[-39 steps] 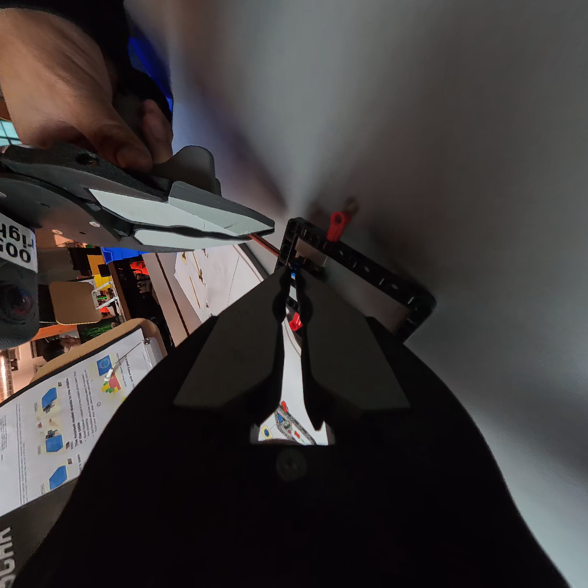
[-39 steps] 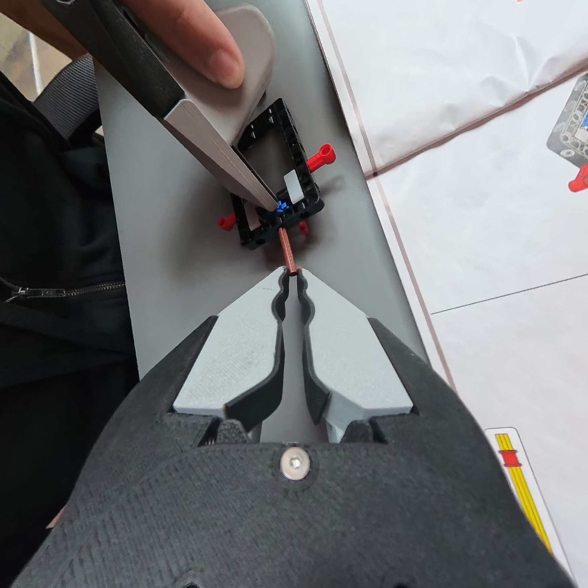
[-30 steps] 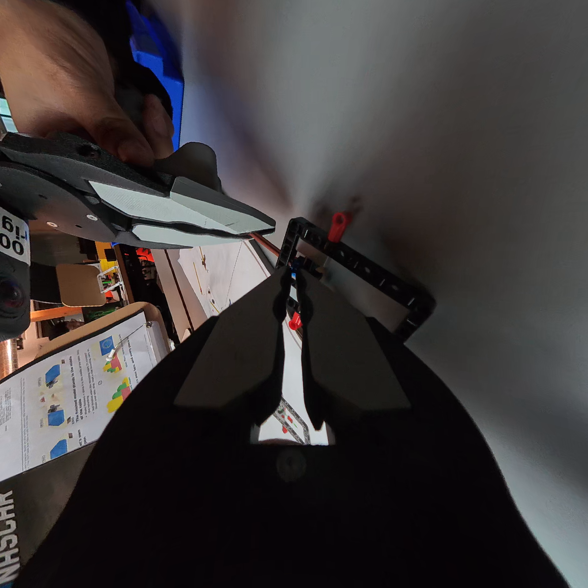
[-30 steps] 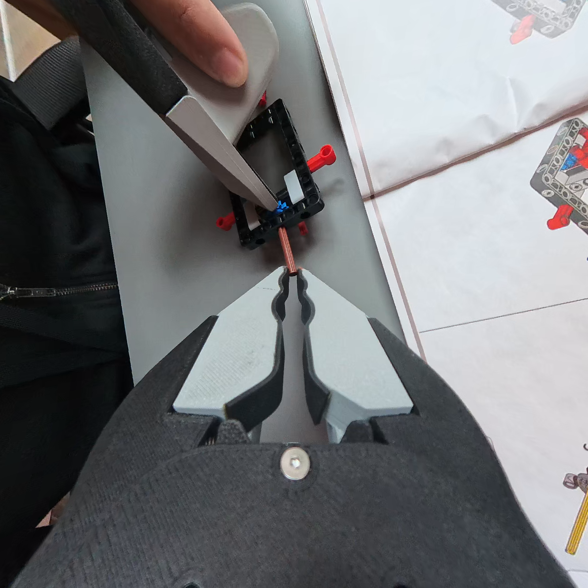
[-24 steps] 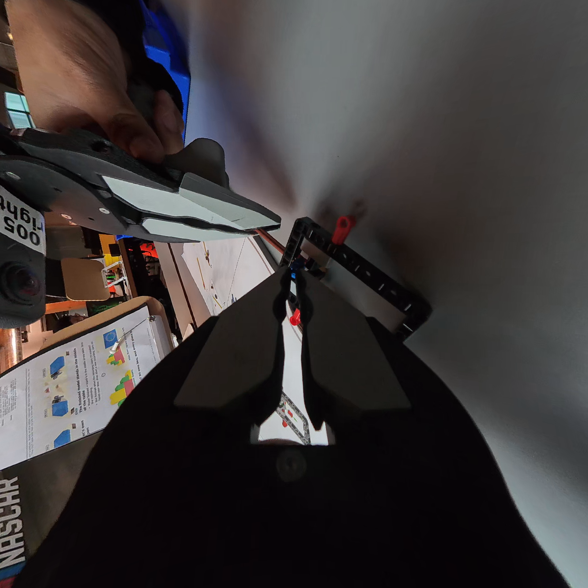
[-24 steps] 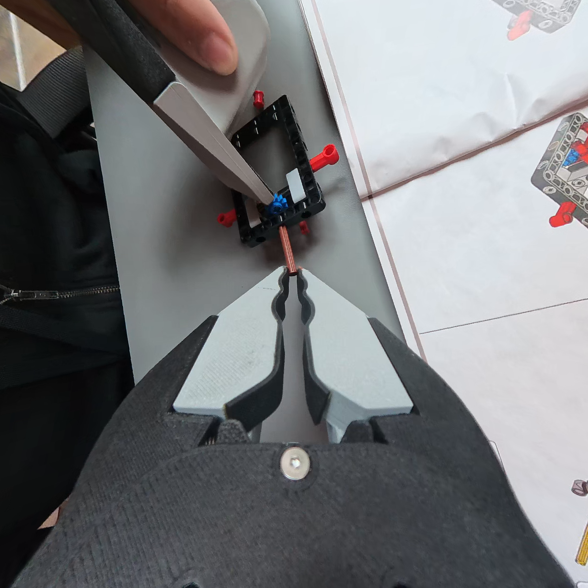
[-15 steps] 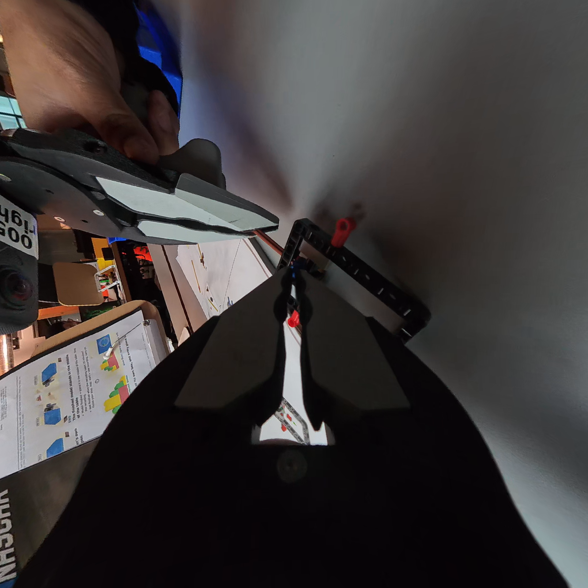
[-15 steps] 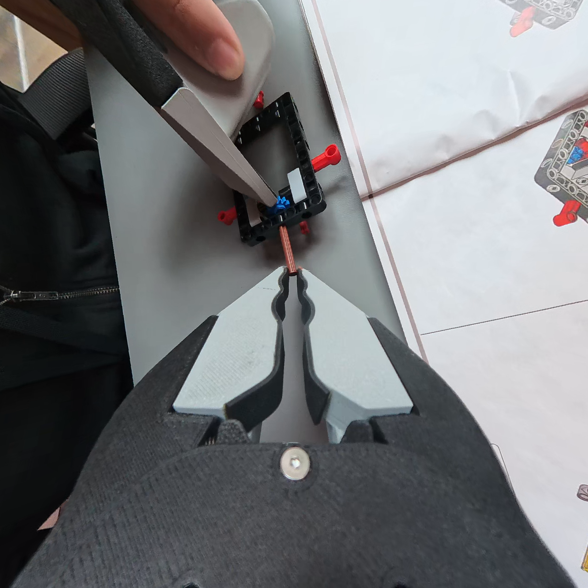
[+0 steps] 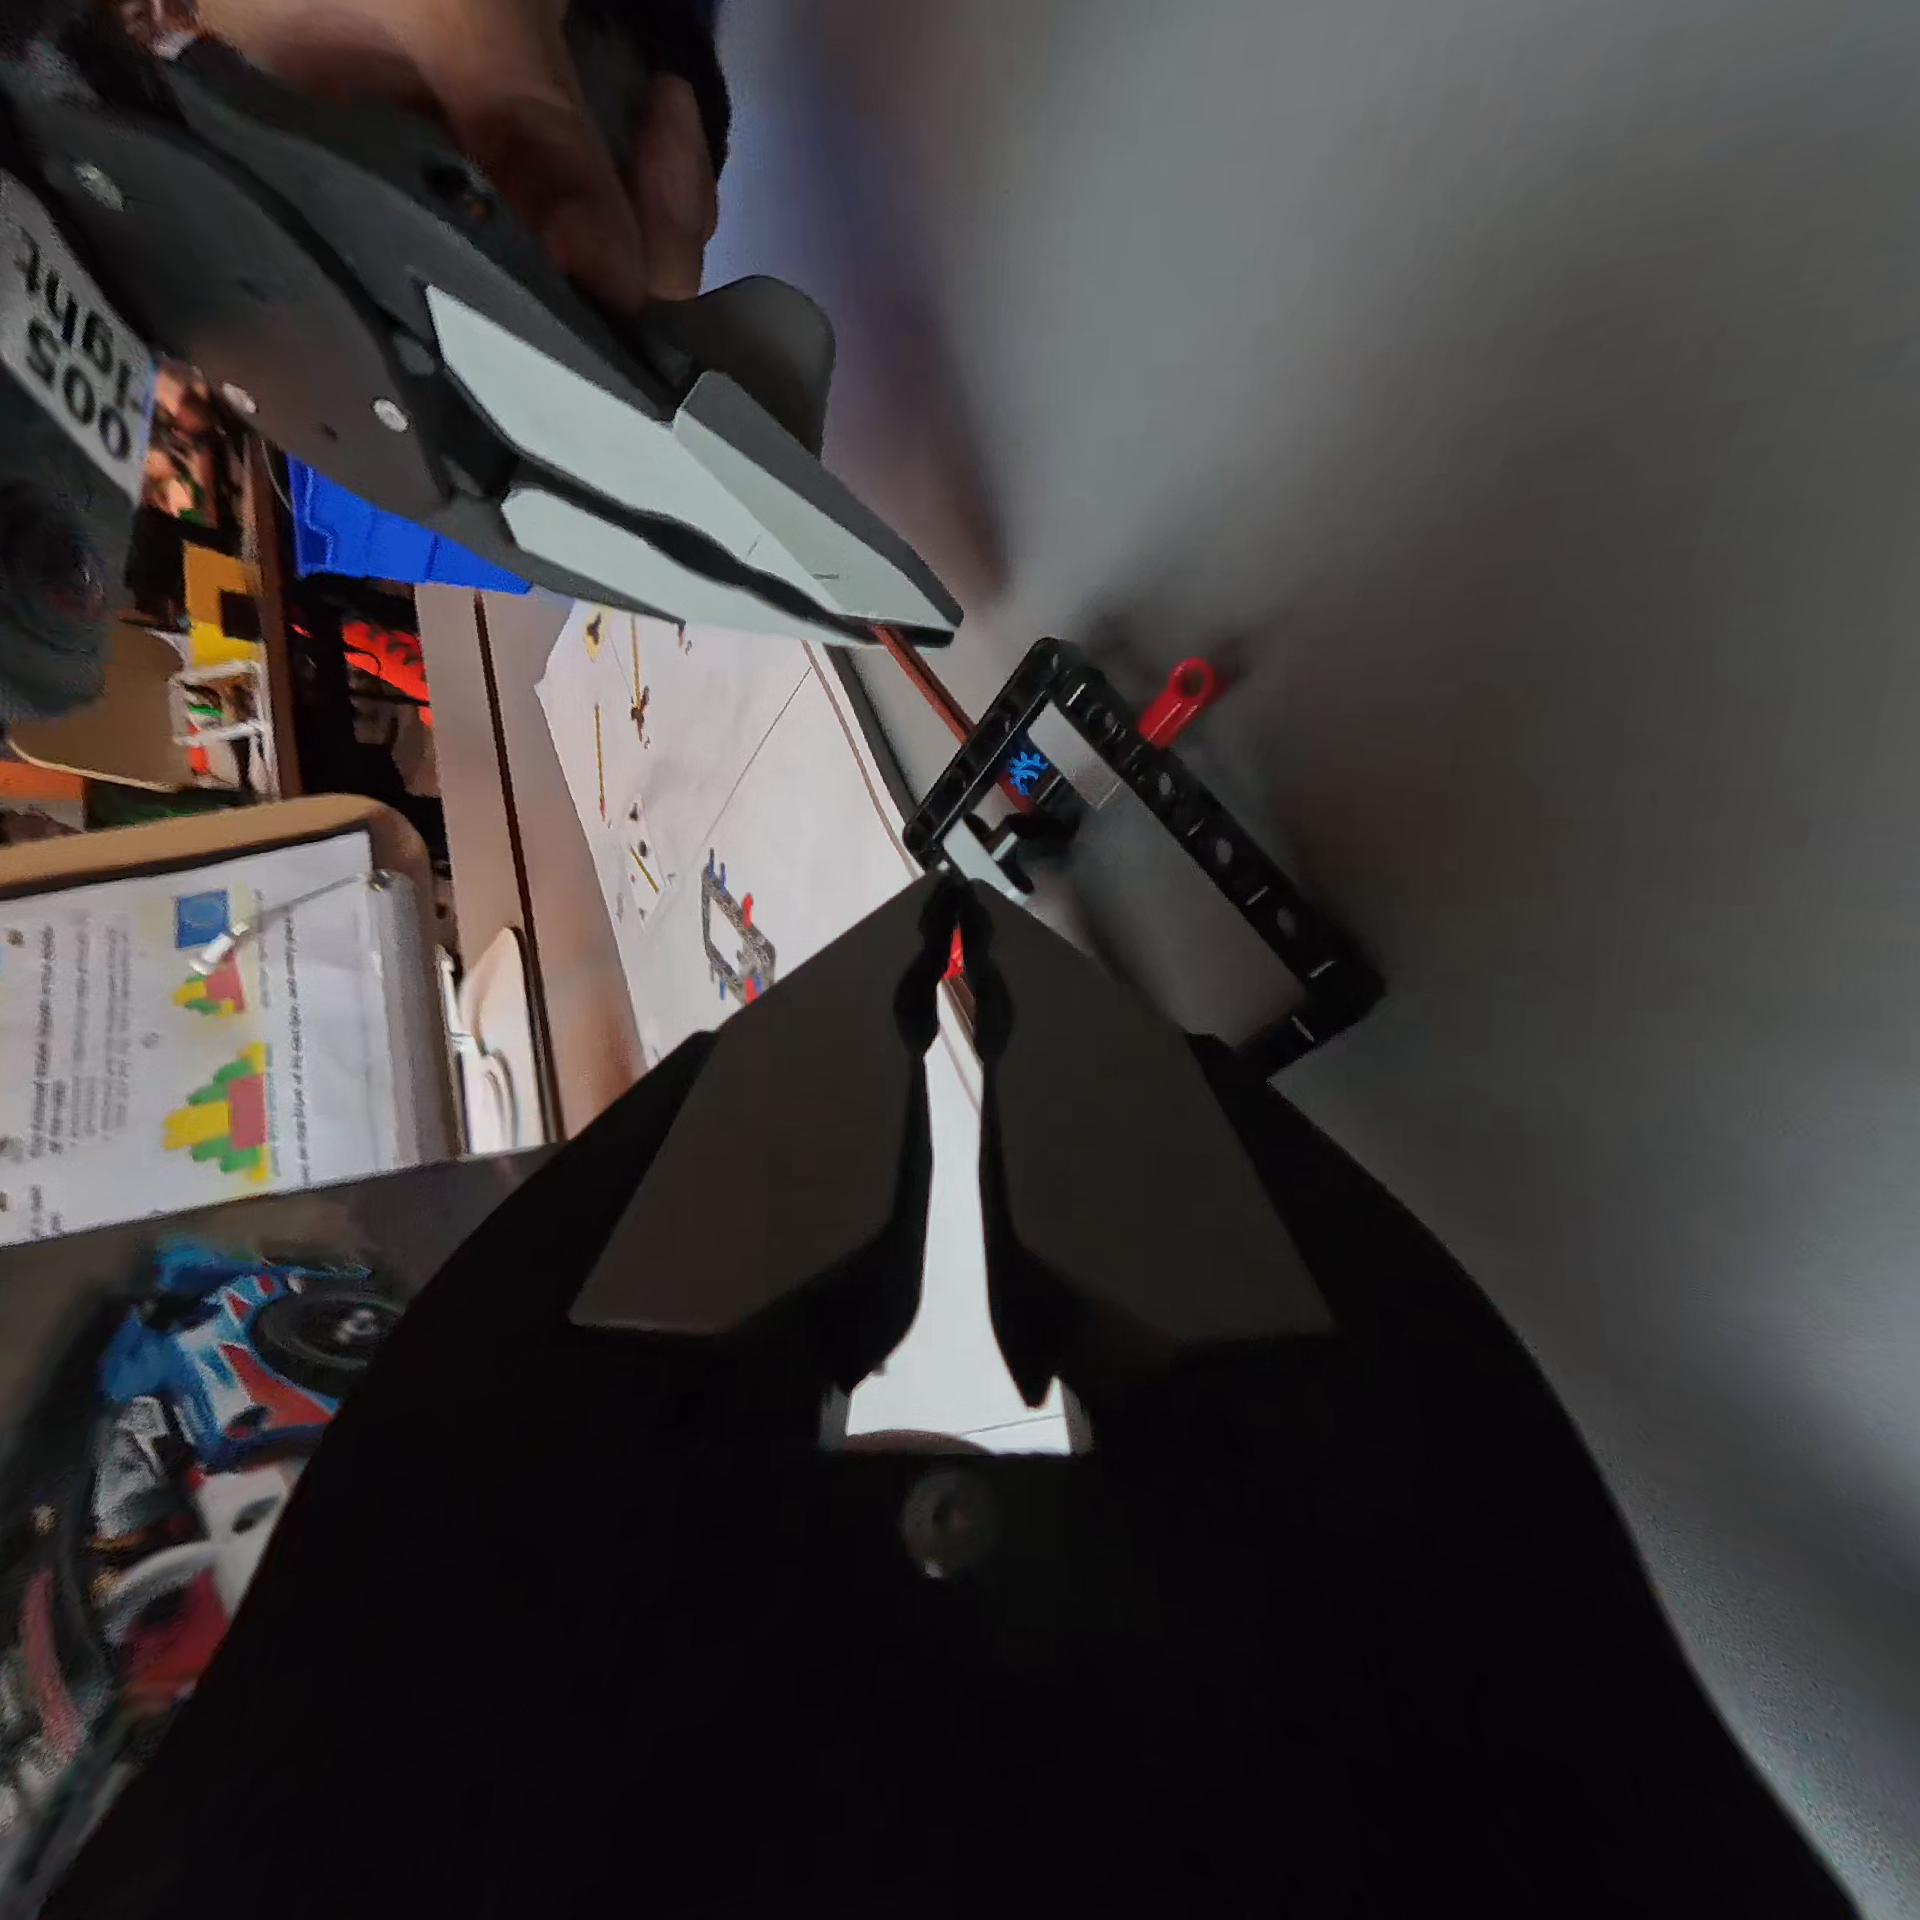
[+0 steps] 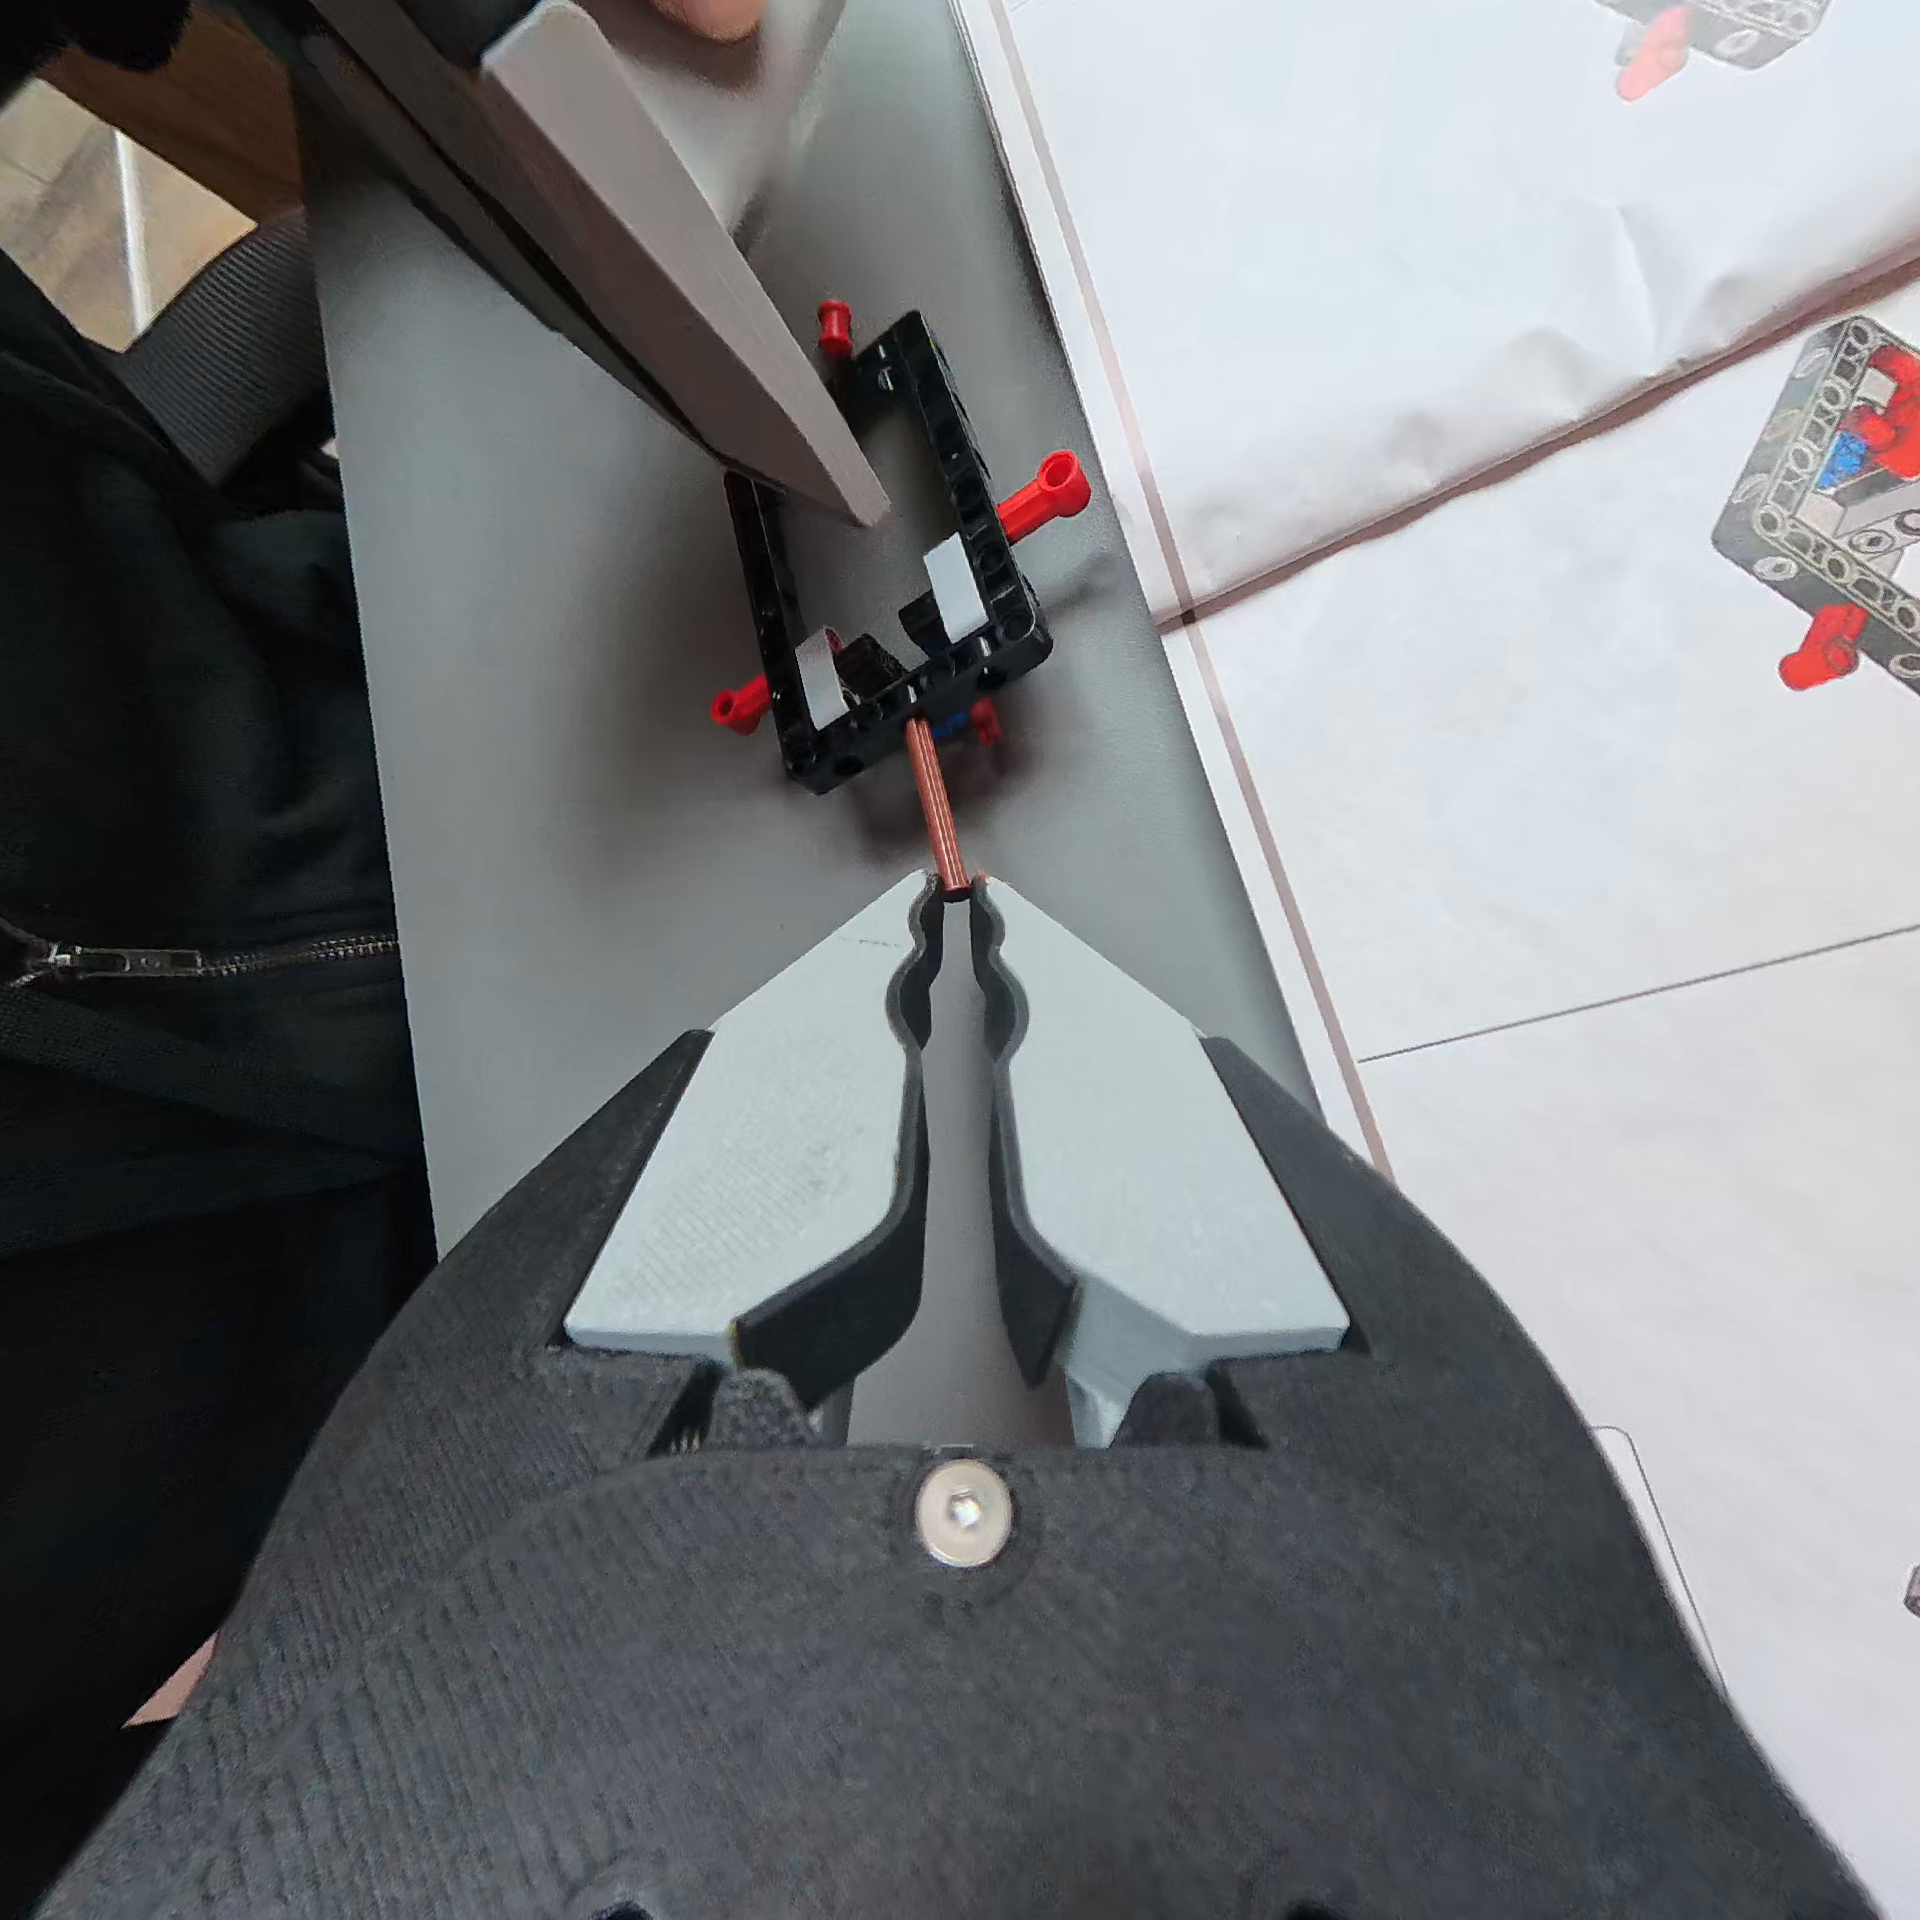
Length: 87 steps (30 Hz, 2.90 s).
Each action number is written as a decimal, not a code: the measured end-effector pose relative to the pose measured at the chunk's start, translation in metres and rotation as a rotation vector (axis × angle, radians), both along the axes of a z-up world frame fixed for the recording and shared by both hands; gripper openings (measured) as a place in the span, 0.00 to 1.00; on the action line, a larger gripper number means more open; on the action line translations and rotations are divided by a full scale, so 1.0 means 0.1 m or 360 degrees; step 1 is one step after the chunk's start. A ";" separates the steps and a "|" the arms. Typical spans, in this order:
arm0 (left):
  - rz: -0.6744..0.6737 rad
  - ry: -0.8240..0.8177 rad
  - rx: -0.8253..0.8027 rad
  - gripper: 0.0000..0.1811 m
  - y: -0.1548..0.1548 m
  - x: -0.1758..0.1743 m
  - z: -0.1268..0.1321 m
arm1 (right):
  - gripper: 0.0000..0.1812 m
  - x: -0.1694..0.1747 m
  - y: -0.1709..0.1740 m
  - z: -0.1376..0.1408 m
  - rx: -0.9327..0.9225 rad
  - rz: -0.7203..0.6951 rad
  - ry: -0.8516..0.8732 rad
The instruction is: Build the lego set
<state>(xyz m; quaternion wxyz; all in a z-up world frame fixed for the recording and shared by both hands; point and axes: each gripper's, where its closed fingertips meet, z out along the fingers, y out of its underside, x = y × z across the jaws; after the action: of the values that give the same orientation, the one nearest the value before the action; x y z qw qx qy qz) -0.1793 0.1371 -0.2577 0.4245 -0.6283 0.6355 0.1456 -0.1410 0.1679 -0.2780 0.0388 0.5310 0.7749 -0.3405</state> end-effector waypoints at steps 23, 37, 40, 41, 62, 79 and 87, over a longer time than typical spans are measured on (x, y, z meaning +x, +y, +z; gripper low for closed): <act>0.0711 -0.0984 -0.0507 0.35 -0.17 -0.12 -0.04 | 0.09 -0.05 -0.13 0.05 -0.0145 -0.0219 0.0213; 0.0838 -0.0927 -0.0649 0.33 -0.13 -0.03 -0.30 | 0.14 -0.28 -0.18 -0.01 -0.0499 -0.0532 -0.0002; 0.0842 -0.0904 -0.0633 0.33 -0.12 -0.01 -0.30 | 0.13 -0.28 -0.17 -0.01 -0.0503 -0.0524 0.0000; 0.0827 -0.0893 -0.0612 0.33 -0.12 0.00 -0.29 | 0.13 -0.26 -0.17 -0.01 -0.0484 -0.0509 0.0008; 0.0794 -0.0997 -0.0389 0.21 -0.08 -0.17 -0.05 | 0.15 -0.12 0.04 0.09 -0.0386 -0.0467 0.0234; 0.0603 -0.0762 -0.0683 0.21 -0.28 0.16 -0.30 | 0.07 -0.06 -0.31 -0.14 0.0212 0.0015 0.0395; 0.0761 -0.0624 -0.0700 0.09 -0.25 0.12 -0.33 | 0.05 -0.07 -0.28 -0.10 0.0256 -0.0006 0.0439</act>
<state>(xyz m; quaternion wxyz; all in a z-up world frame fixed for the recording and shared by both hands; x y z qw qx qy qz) -0.1669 0.1119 -0.2910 0.3469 -0.8509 0.3939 -0.0224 -0.1477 0.1396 -0.2881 -0.1112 0.4821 0.7967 -0.3472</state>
